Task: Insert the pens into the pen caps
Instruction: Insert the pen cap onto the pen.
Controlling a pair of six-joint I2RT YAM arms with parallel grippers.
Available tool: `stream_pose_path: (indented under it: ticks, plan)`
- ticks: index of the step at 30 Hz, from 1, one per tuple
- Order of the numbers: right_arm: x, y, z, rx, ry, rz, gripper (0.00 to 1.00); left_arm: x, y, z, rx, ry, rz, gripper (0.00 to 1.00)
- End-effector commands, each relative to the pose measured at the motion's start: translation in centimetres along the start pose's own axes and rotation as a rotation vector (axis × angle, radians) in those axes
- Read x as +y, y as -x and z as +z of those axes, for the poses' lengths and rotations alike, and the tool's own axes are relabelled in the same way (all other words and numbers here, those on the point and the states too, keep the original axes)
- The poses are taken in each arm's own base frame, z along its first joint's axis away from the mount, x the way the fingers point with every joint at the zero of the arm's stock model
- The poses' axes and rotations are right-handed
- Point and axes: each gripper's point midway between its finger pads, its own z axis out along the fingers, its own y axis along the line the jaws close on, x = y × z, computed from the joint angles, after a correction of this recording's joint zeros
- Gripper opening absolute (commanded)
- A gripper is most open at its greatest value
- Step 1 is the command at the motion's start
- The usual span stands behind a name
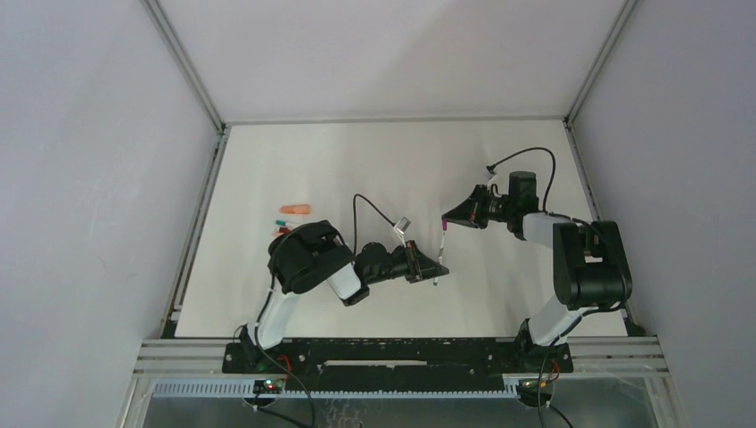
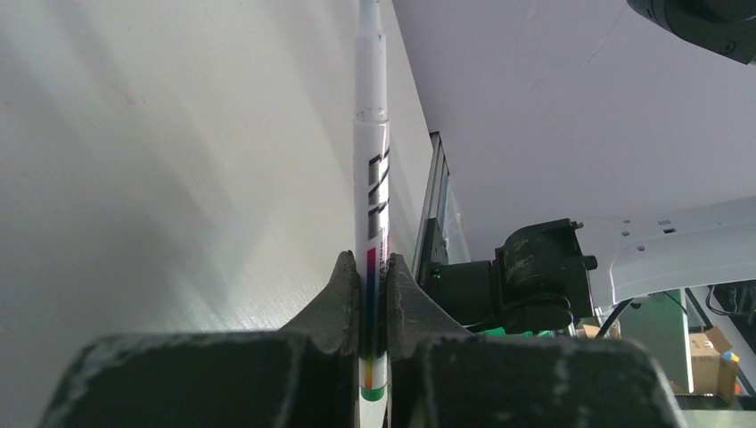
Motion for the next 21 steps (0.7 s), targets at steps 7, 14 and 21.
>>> stream_pose_path:
  ticks: [7, 14, 21]
  plan:
    - [-0.44, -0.22, 0.24, 0.002, -0.009, -0.011, 0.0, -2.78, 1.71, 0.38, -0.049, -0.082, 0.038, 0.0]
    - [-0.48, -0.46, 0.38, 0.01, -0.011, -0.013, 0.0, -2.96, 1.95, 0.4, -0.056, -0.086, 0.043, 0.0]
    - [-0.51, -0.73, 0.54, 0.019, -0.014, -0.014, 0.0, -2.78, 2.19, 0.34, -0.062, -0.081, 0.043, 0.0]
